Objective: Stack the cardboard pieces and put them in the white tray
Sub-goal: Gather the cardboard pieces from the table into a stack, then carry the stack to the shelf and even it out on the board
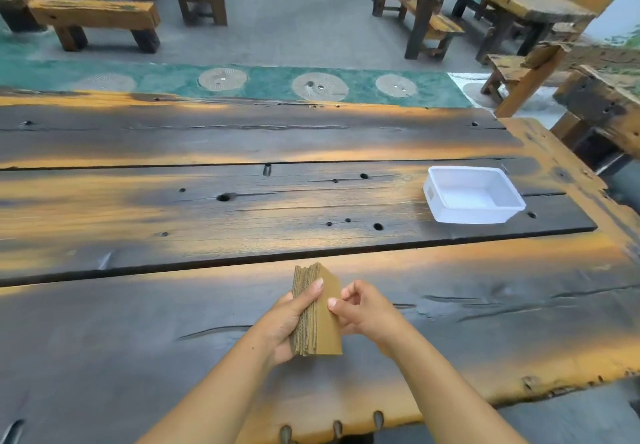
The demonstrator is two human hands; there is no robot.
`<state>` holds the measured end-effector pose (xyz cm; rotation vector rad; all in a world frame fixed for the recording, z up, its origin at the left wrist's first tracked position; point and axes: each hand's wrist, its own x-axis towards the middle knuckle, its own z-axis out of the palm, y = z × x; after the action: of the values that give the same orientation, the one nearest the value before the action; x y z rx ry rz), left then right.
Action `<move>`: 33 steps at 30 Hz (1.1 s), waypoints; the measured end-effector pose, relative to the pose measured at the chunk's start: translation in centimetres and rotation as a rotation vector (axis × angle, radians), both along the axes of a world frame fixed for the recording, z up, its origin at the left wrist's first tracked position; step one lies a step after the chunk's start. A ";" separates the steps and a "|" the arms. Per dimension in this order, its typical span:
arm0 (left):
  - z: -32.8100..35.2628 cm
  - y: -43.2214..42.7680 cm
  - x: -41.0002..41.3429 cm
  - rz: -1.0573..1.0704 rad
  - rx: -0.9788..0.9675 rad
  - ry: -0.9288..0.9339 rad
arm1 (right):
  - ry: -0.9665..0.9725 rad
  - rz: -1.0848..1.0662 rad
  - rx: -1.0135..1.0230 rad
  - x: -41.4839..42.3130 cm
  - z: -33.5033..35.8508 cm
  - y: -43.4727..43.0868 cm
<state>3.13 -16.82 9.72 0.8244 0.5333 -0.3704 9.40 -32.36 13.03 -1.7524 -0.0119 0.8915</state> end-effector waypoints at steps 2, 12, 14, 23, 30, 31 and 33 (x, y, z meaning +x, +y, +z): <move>0.1 1.4 -1.2 0.004 -0.012 0.018 | -0.045 0.078 -0.084 -0.5 0.1 1.0; 1.9 6.2 -4.0 -0.361 0.052 0.043 | -0.267 0.574 -0.103 -0.1 2.6 4.2; 2.5 6.6 -3.5 -0.419 -0.019 -0.002 | -0.230 0.562 -0.046 -0.3 3.0 4.3; 1.9 5.2 -0.4 -0.620 -0.143 0.080 | -0.084 0.398 0.155 -0.9 1.6 1.2; 1.1 3.9 0.9 -0.074 -0.017 0.171 | 0.029 -0.003 0.262 0.3 -0.5 -1.2; 1.3 3.4 0.9 -0.013 0.049 0.156 | 0.025 -0.033 0.261 0.7 -0.6 -1.3; 1.4 1.7 0.9 0.115 0.229 0.128 | 0.012 -0.064 0.250 1.2 -0.7 -1.5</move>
<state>3.99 -15.13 11.16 0.9902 0.7492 -0.2599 10.59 -33.82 12.31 -1.5062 -0.0562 0.8172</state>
